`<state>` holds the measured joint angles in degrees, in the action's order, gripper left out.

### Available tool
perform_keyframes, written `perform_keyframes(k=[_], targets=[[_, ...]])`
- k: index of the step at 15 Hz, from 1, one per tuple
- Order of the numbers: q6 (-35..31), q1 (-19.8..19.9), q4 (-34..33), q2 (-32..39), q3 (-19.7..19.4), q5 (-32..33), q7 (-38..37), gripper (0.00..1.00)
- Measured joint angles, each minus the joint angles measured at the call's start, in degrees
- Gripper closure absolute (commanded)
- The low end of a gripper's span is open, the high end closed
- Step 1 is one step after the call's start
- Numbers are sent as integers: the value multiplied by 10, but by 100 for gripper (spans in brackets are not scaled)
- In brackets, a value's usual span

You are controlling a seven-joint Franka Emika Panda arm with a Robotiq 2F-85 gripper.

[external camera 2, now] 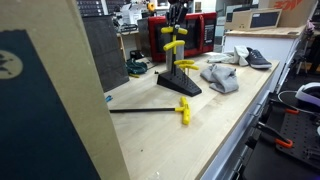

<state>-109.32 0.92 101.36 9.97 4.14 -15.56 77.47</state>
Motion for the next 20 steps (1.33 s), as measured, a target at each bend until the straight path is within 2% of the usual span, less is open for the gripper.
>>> perform_keyframes(k=[7,13,15,17,20], targets=[[-9,-25,3,-3,15,63,0,94],[-17,-33,10,-4,19,84,0,94],[-21,-34,14,-6,19,84,0,49],[-23,-35,17,-8,19,85,0,46],[-23,-35,21,-13,19,85,0,25]])
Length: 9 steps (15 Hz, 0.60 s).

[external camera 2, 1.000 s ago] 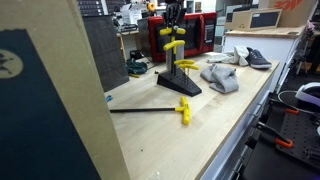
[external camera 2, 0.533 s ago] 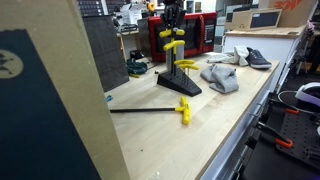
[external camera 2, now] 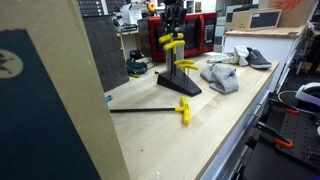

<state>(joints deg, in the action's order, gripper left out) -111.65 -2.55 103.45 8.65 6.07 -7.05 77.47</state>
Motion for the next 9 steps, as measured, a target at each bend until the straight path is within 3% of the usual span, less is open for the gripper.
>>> perform_keyframes(k=[3,4,9], targets=[[0,1,6,-17,0,-1,0,3],[1,1,9,-26,0,-4,0,0],[37,8,6,-74,-11,-60,9,0]])
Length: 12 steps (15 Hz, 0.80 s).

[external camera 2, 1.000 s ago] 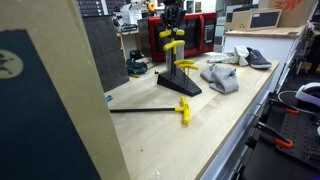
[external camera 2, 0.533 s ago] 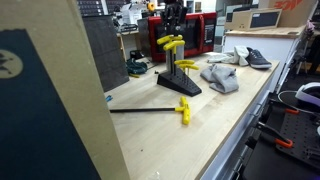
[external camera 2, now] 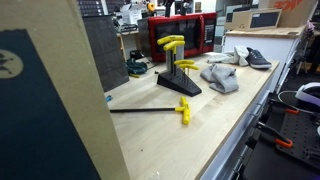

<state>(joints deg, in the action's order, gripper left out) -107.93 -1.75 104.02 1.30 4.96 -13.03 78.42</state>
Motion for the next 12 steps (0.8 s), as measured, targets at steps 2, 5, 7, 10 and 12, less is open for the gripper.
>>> perform_keyframes(k=[2,5,7,10,12], targets=[[20,3,-15,-12,-12,-47,5,0],[19,15,-33,-15,-37,-136,4,0],[11,29,-36,-8,-55,-189,0,0],[-11,46,-36,13,-70,-241,-22,0],[-1,52,-36,22,-72,-252,-34,0]])
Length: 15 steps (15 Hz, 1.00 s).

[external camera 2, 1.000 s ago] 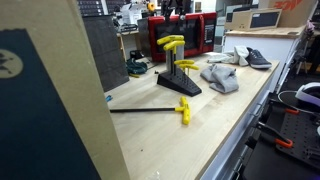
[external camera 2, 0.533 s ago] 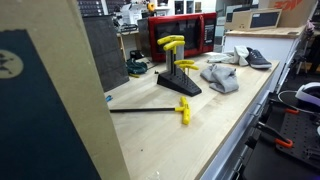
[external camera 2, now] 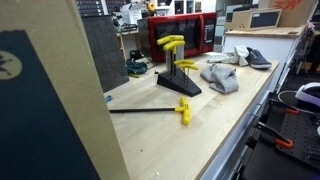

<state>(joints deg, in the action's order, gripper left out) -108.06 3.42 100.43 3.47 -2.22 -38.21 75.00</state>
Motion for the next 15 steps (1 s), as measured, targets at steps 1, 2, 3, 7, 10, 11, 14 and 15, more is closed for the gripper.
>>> perform_keyframes(k=[1,2,3,7,10,11,14,15], targets=[[18,1,0,1,0,0,-5,0],[36,1,-1,0,0,0,-12,0],[48,1,-1,-1,1,0,-18,0],[-17,-8,17,-15,7,-23,-92,0],[-129,-25,64,-36,24,-45,-155,0],[-170,-33,84,-43,32,-46,-180,0],[-275,-55,151,-68,53,-42,-272,0],[-302,-60,171,-78,62,-35,-311,0]])
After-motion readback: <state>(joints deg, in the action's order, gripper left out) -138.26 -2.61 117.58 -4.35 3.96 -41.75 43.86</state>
